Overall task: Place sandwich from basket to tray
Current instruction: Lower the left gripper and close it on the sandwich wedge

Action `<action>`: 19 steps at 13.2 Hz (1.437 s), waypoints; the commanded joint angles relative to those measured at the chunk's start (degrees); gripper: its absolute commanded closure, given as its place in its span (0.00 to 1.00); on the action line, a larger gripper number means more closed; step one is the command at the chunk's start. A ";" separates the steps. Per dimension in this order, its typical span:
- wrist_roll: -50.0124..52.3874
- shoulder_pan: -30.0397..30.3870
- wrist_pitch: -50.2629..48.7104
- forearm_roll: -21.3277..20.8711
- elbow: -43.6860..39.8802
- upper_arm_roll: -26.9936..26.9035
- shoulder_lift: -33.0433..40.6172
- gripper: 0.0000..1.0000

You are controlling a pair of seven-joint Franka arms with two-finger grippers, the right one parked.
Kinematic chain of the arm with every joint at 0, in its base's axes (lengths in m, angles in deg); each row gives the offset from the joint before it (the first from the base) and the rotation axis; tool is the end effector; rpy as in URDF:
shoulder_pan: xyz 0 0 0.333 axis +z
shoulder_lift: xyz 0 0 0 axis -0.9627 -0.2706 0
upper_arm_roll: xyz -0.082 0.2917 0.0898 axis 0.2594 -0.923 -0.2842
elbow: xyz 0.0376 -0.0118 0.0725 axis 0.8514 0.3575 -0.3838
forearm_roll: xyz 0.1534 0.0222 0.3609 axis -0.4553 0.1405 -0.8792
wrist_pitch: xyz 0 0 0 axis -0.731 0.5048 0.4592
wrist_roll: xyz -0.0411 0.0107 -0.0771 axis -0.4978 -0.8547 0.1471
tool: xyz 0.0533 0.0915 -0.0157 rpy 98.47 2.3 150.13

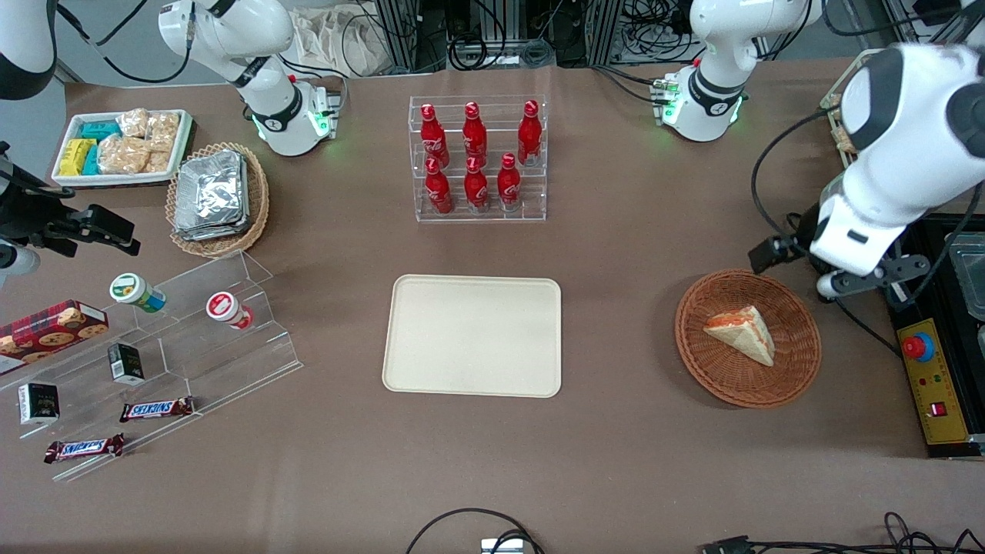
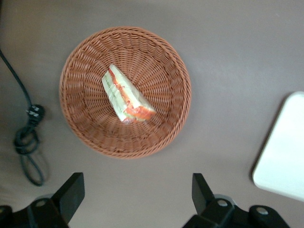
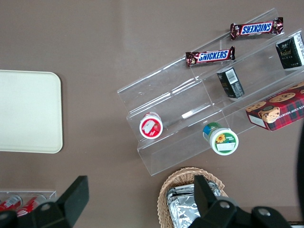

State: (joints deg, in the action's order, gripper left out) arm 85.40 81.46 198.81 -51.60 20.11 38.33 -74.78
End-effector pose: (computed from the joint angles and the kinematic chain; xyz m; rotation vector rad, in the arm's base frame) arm 0.5583 -0.0737 0.4761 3.0999 0.4879 -0.0336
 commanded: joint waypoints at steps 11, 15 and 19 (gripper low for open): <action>33.93 -4.70 29.18 -7.42 9.98 -8.75 -18.39 0.00; 33.76 -4.96 29.28 -7.51 9.28 -8.66 -19.62 0.45; 32.44 -5.49 28.58 -8.90 9.45 -8.58 -19.45 1.00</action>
State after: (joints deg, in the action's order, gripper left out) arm 117.65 77.24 227.51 -58.75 29.84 30.21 -94.15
